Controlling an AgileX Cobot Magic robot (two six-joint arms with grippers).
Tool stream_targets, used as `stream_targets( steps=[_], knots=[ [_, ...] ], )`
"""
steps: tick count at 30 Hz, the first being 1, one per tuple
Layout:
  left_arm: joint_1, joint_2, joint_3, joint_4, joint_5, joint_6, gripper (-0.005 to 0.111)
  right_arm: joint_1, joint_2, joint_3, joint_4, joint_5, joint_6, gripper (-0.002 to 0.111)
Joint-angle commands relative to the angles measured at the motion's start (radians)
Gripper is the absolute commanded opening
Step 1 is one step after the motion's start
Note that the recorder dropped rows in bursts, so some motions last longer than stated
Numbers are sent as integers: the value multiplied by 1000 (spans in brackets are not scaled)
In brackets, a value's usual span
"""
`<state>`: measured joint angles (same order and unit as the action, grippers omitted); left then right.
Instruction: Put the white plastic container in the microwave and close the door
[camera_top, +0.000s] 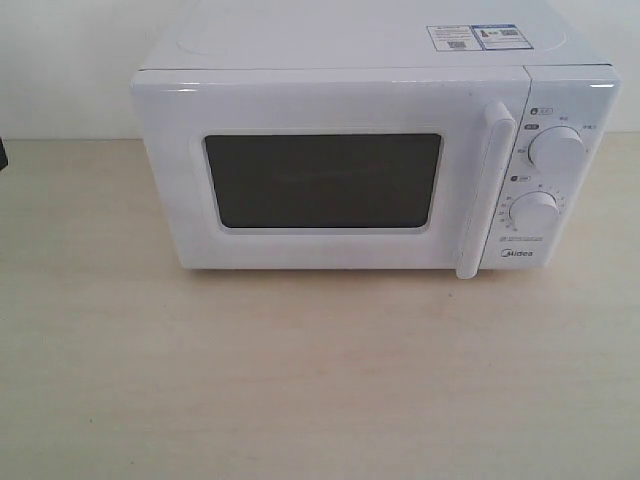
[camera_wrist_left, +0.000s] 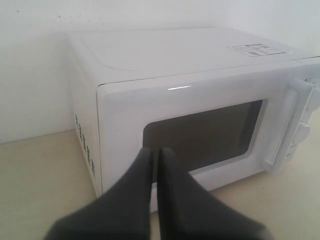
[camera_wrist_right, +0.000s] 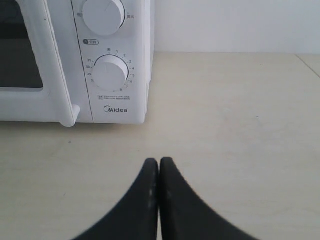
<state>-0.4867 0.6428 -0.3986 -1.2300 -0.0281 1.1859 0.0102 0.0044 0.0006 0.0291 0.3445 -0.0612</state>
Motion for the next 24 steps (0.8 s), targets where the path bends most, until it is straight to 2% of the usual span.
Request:
stream_targets(
  steps=[1, 7, 10, 17, 22, 24],
  knots=[
    [-1, -6, 4, -2, -7, -4, 4, 0, -4, -1, -8, -4, 1, 0],
    [0, -33, 4, 13, -19, -4, 4, 0, -4, -1, -8, -2, 1, 0],
    [31, -88, 4, 69, -28, -4, 4, 0, -4, -1, -8, 4, 1, 0],
    [232, -294, 35, 93, -38, -4, 4, 0, -4, -1, -8, 4, 1, 0],
    [377, -453, 141, 59, 7, -31, 4, 0, -4, -1, -8, 4, 1, 0],
    [407, -490, 182, 59, 21, -35, 4, 0, -4, -1, -8, 4, 1, 0]
  ],
)
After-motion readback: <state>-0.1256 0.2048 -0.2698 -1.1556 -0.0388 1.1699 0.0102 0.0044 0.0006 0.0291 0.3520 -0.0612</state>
